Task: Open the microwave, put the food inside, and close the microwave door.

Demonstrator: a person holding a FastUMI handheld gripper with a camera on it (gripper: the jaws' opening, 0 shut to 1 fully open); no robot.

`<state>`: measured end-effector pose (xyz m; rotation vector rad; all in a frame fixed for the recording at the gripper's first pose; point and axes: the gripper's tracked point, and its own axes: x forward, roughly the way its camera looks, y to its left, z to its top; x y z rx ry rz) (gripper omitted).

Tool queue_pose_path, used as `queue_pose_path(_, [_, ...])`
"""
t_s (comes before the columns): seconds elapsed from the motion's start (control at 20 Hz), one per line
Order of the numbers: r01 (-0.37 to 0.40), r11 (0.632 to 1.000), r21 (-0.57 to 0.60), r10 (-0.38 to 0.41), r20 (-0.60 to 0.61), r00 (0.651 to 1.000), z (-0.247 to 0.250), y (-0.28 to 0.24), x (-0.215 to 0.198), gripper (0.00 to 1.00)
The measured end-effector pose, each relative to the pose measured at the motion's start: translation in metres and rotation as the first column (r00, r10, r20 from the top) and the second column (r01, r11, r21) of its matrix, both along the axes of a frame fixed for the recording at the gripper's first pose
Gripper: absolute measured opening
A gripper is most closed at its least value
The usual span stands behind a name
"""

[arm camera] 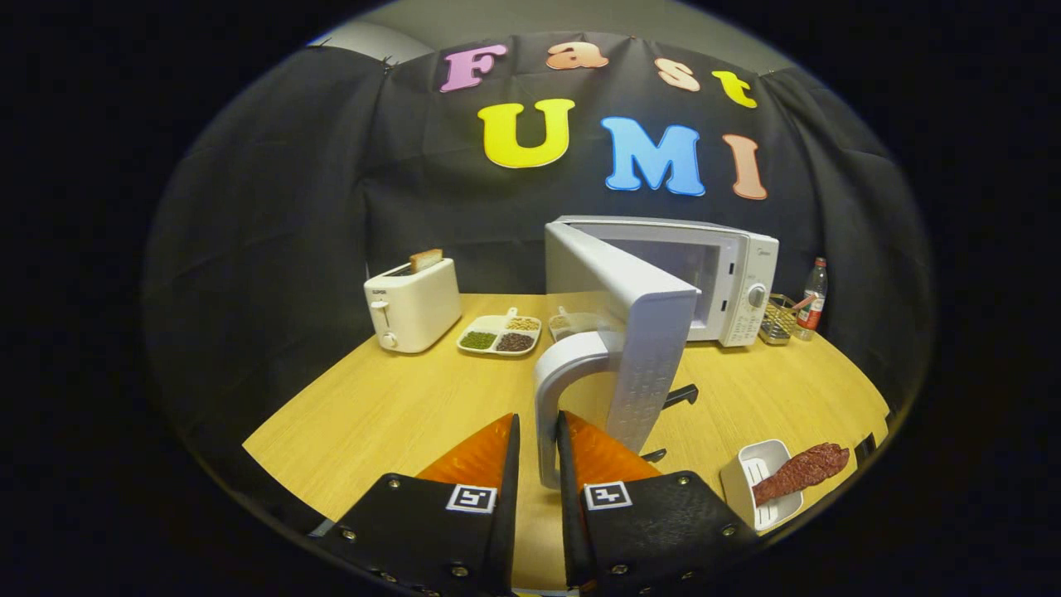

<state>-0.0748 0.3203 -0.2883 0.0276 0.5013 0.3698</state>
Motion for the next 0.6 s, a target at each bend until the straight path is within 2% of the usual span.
queue_pose_path(0.35, [-0.028, 0.999, -0.038, 0.028, 0.003, 1.0, 0.002, 0.011, -0.006, 0.22])
queue_pose_path(0.5, [-0.077, 0.997, -0.005, 0.077, -0.005, 0.997, 0.005, 0.02, -0.014, 0.27])
queue_pose_path(0.6, [-0.147, 0.988, 0.04, 0.147, -0.01, 0.989, 0.009, 0.034, -0.019, 0.27])
